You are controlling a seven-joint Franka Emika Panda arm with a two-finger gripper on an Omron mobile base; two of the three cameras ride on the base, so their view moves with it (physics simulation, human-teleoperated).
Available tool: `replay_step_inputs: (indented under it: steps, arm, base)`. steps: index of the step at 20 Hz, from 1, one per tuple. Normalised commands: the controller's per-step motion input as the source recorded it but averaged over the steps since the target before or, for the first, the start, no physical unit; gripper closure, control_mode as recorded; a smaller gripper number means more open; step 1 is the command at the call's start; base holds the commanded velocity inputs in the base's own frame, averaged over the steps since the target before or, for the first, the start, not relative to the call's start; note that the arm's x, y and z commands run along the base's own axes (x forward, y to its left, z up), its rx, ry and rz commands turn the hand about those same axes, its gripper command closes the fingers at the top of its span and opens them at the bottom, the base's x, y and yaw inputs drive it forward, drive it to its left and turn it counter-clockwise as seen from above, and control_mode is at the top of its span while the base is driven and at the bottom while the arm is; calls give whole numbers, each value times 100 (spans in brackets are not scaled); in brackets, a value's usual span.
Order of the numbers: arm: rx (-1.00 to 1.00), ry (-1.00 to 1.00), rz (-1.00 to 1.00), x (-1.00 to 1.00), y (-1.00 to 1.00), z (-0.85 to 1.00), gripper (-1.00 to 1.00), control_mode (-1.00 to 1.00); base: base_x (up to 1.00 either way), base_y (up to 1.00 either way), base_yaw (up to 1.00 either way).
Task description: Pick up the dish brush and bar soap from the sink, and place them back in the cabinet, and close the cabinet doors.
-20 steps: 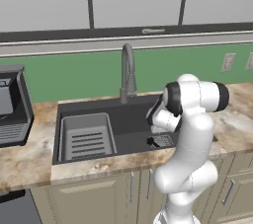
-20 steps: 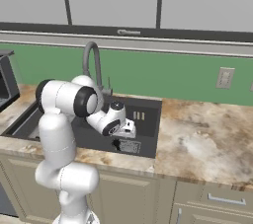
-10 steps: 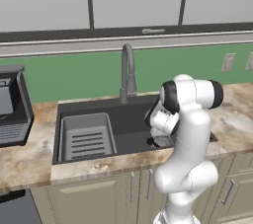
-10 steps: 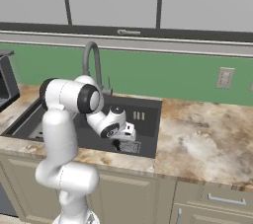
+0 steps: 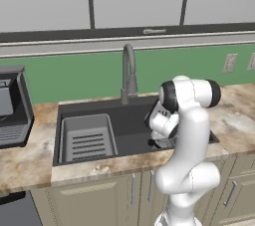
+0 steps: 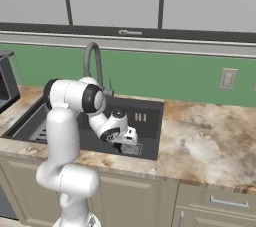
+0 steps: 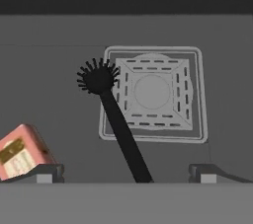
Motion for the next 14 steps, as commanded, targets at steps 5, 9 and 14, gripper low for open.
replay_step_inputs:
  steps: [5,9,14]
  arm:
    - [0,0,0,0,0,-14,-100,-100]
    - [0,0,0,2,0,-11,-100,-100]
    - [0,0,0,4,0,-13,-100,-100]
  base:
    - [0,0,0]
    - [0,0,0]
    - [0,0,0]
